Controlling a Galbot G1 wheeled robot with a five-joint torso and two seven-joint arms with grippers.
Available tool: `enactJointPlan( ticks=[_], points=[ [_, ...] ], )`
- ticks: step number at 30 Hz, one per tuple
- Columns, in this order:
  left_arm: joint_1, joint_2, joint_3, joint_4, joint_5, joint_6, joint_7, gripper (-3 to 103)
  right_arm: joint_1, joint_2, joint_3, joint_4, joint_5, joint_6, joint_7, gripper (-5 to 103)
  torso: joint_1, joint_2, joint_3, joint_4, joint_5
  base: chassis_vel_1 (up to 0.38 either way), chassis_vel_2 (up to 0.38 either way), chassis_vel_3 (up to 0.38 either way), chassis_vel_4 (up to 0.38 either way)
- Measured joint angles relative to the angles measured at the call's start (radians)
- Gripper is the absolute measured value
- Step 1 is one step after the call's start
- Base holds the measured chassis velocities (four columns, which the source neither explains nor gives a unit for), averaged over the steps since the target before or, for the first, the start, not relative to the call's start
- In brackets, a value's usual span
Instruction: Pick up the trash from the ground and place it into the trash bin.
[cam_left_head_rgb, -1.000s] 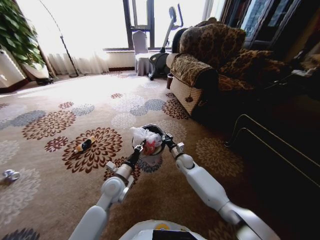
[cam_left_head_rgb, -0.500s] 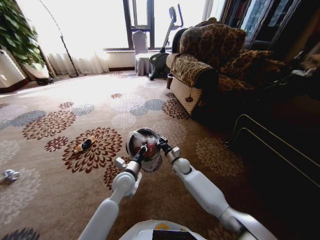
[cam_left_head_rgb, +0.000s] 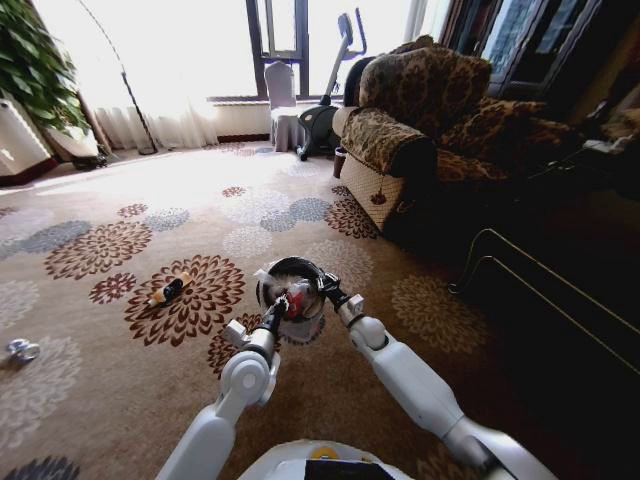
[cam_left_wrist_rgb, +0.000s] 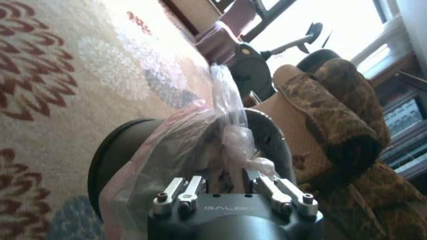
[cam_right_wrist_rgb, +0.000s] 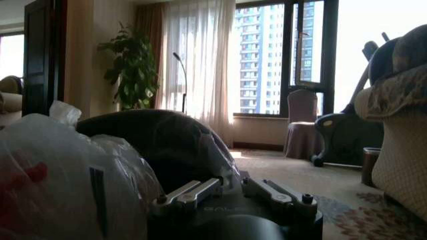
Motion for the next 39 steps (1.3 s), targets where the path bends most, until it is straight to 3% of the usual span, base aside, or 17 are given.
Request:
enactJointPlan(
  ticks=[3,4,8,9,12,13,14,15,16,17,19,21,23,24,27,31,39],
  points=[
    [0.025,0.012,-0.005,-0.034,0.027,0.002,0.066,49,-0.013,-0.004,0.013,-0.002,-0.008,-0.002,0.000,0,0.000,0.000,0.000,0.0001,0.0002,0.000,0.000,0.000,0.000],
    [0.025,0.012,-0.005,-0.034,0.027,0.002,0.066,49,-0.013,-0.004,0.013,-0.002,-0.008,-0.002,0.000,0,0.000,0.000,0.000,0.0001,0.0002,0.000,0.000,0.000,0.000],
    [0.068,0.027,0.027,-0.047,0.150,-0.019,0.191,66,-0.027,-0.011,0.039,-0.007,-0.023,-0.013,0.000,0,0.000,0.000,0.000,0.0000,0.0001,0.000,0.000,0.000,0.000],
    [0.068,0.027,0.027,-0.047,0.150,-0.019,0.191,66,-0.027,-0.011,0.039,-0.007,-0.023,-0.013,0.000,0,0.000,0.000,0.000,0.0000,0.0001,0.000,0.000,0.000,0.000],
    [0.123,0.044,0.014,-0.039,0.396,-0.139,0.390,82,-0.041,-0.026,0.066,-0.005,-0.032,-0.039,0.000,0,0.000,0.000,0.000,0.0002,0.0004,0.000,0.000,0.000,0.000],
    [0.123,0.044,0.014,-0.039,0.396,-0.139,0.390,82,-0.041,-0.026,0.066,-0.005,-0.032,-0.039,0.000,0,0.000,0.000,0.000,0.0002,0.0004,0.000,0.000,0.000,0.000],
    [0.128,0.046,-0.019,-0.008,0.548,-0.219,0.430,88,-0.048,-0.034,0.081,0.002,-0.031,-0.046,0.000,0,0.000,0.000,0.000,0.0002,0.0004,0.000,0.000,0.000,0.000],
    [0.125,0.044,-0.047,0.018,0.646,-0.274,0.440,93,-0.053,-0.040,0.093,0.010,-0.028,-0.054,0.000,0,0.000,0.000,0.000,0.0002,0.0000,0.000,0.000,0.000,0.000],
    [0.125,0.044,-0.047,0.018,0.646,-0.274,0.440,93,-0.053,-0.040,0.093,0.010,-0.028,-0.054,0.000,0,0.000,0.000,0.000,0.0002,0.0000,0.000,0.000,0.000,0.000],
    [0.118,0.041,-0.091,0.047,0.730,-0.325,0.443,97,-0.064,-0.048,0.112,0.025,-0.016,-0.065,0.001,0,0.000,0.000,0.000,-0.0001,-0.0002,0.000,0.000,0.000,0.000],
    [0.103,0.037,-0.194,0.095,0.790,-0.372,0.435,100,-0.091,-0.063,0.141,0.064,0.009,-0.077,0.001,0,0.000,0.000,0.000,-0.0002,0.0000,0.000,0.000,0.000,0.000],
    [0.097,0.037,-0.245,0.125,0.797,-0.383,0.431,100,-0.104,-0.071,0.152,0.085,0.019,-0.079,0.001,0,0.000,0.000,0.000,-0.0003,0.0001,0.000,0.000,0.000,0.000],
    [0.076,0.050,-0.363,0.216,0.804,-0.388,0.412,100,-0.142,-0.092,0.165,0.141,0.031,-0.082,0.001,0,0.000,0.000,0.000,-0.0001,-0.0001,0.000,0.000,0.000,0.000],
    [0.076,0.050,-0.363,0.216,0.804,-0.388,0.412,100,-0.142,-0.092,0.165,0.141,0.031,-0.082,0.001,0,0.000,0.000,0.000,-0.0001,-0.0001,0.000,0.000,0.000,0.000],
    [0.058,0.081,-0.460,0.341,0.771,-0.327,0.365,100,-0.181,-0.114,0.171,0.201,0.039,-0.088,0.000,0,0.000,0.000,0.000,0.0001,-0.0005,0.005,0.015,-0.017,-0.013],
    [0.044,0.108,-0.505,0.452,0.744,-0.273,0.324,100,-0.196,-0.116,0.172,0.238,0.044,-0.090,0.001,0,0.000,0.000,0.000,0.0000,-0.0002,0.064,0.055,-0.079,-0.064],
    [0.034,0.117,-0.516,0.529,0.747,-0.256,0.348,100,-0.214,-0.112,0.166,0.262,0.045,-0.090,0.000,0,0.000,0.000,0.000,0.0004,-0.0002,0.187,0.180,-0.170,-0.168]
  ],
)
